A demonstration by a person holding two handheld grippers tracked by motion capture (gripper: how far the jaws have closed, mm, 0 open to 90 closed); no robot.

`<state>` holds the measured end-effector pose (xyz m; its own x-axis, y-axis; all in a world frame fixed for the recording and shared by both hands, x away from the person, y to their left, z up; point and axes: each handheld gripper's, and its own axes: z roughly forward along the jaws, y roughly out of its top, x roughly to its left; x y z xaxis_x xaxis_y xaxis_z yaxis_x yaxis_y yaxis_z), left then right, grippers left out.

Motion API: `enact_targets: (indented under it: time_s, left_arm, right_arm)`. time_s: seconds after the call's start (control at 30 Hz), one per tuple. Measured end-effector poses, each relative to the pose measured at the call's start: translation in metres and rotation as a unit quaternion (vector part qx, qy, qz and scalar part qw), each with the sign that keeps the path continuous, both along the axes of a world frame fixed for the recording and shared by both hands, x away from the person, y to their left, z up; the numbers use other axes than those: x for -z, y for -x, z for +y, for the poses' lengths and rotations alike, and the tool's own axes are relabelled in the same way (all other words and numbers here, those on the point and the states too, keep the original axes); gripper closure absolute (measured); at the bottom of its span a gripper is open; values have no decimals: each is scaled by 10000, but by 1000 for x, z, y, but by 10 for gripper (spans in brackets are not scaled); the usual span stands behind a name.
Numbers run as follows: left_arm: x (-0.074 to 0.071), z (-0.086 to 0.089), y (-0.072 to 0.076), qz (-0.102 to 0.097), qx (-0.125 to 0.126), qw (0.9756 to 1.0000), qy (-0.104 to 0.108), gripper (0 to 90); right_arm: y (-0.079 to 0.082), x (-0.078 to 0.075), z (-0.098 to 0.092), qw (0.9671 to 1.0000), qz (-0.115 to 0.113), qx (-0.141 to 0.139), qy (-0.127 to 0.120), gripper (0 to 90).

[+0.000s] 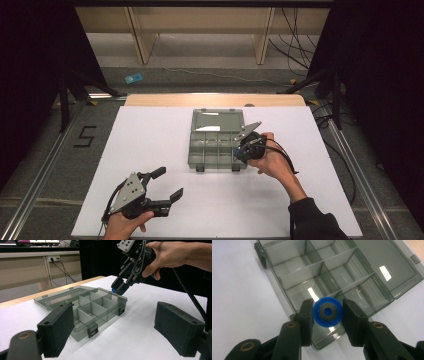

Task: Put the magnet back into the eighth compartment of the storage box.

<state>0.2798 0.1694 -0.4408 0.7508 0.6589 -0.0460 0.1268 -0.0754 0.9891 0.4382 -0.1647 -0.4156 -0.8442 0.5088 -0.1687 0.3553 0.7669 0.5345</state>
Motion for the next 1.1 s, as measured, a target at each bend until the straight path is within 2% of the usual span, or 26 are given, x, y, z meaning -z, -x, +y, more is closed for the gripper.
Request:
enact_targets:
  time_s: [0.03, 0.07, 0.13, 0.33, 0.43, 0.63, 0.87, 1.0, 1.03, 1.1]
  left_arm:
    - [0, 0, 0, -14, 5, 10000, -11, 159]
    - [0, 0, 0, -3, 0, 10000, 2, 159]
    - [0, 0, 0, 2, -3, 10000, 8, 159]
    - [0, 0, 0, 3, -2, 10000, 6, 159]
    - [0, 0, 0, 4, -5, 10000, 8, 159]
    - [0, 0, 0, -4, 3, 10000, 2, 159]
    - [0, 0, 0, -17, 8, 10000, -11, 159]
    - [0, 0, 0, -16, 5, 10000, -6, 159]
    - [0, 0, 0, -24, 7, 10000, -8, 159]
    - [0, 0, 0, -22, 5, 10000, -5, 159]
  right_arm:
    - [-1, 1, 0, 10000, 0, 8, 9, 628]
    - [-1, 1, 1, 9999, 92, 45, 36, 628]
    - [-3, 3, 1, 10000, 28, 14, 21, 628]
    - [-6, 8, 3, 9999, 51, 6, 159, 628]
    - [-7, 10, 4, 9998, 141, 49, 163, 627]
    - [-10, 11, 3, 9999, 95, 36, 139, 626]
    - [-13, 16, 3, 9997, 157, 58, 204, 618]
    - [-13, 15, 3, 9996, 180, 108, 168, 582]
    - [-13, 14, 2, 9996, 184, 149, 137, 548]
    - [-13, 14, 1, 9997, 118, 151, 134, 540]
